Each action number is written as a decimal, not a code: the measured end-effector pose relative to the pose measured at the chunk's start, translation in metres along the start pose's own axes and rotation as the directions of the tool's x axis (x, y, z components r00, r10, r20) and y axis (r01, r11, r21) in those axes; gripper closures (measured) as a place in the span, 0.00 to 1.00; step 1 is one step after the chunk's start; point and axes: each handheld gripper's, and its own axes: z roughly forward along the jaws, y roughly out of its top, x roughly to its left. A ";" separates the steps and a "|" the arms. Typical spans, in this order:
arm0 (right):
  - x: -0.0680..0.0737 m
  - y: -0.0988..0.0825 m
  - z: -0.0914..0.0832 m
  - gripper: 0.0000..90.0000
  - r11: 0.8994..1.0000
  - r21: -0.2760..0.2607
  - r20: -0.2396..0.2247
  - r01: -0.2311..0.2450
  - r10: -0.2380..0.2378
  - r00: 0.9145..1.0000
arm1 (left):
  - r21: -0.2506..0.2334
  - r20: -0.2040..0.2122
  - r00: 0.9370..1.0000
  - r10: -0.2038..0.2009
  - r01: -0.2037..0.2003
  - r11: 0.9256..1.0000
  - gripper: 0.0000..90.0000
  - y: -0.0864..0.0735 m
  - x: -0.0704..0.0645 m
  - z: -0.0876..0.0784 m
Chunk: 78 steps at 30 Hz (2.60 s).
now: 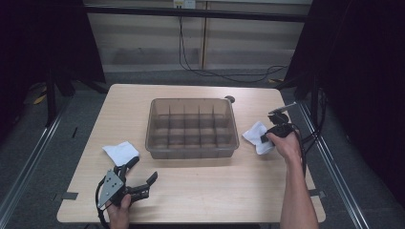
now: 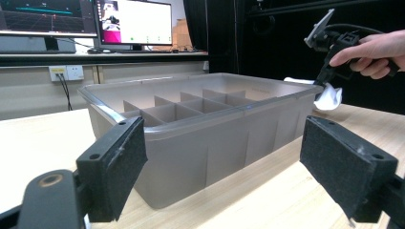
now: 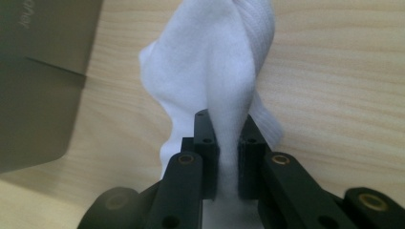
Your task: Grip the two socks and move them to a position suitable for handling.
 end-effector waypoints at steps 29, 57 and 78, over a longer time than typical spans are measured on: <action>0.011 -0.038 -0.065 0.91 0.998 -0.064 -0.109 0.002 -0.009 0.994 | 0.001 -0.003 1.000 0.004 -0.004 1.000 0.17 0.000 0.000 0.000; 0.075 -0.096 -0.071 0.91 0.987 -0.052 -0.177 0.150 -0.157 0.972 | 0.000 -0.004 1.000 0.002 -0.002 1.000 0.17 0.000 0.000 0.000; 0.141 -0.103 -0.027 0.91 0.958 -0.008 -0.270 0.286 -0.277 0.922 | 0.000 -0.004 1.000 0.003 -0.003 1.000 0.17 0.000 0.000 0.000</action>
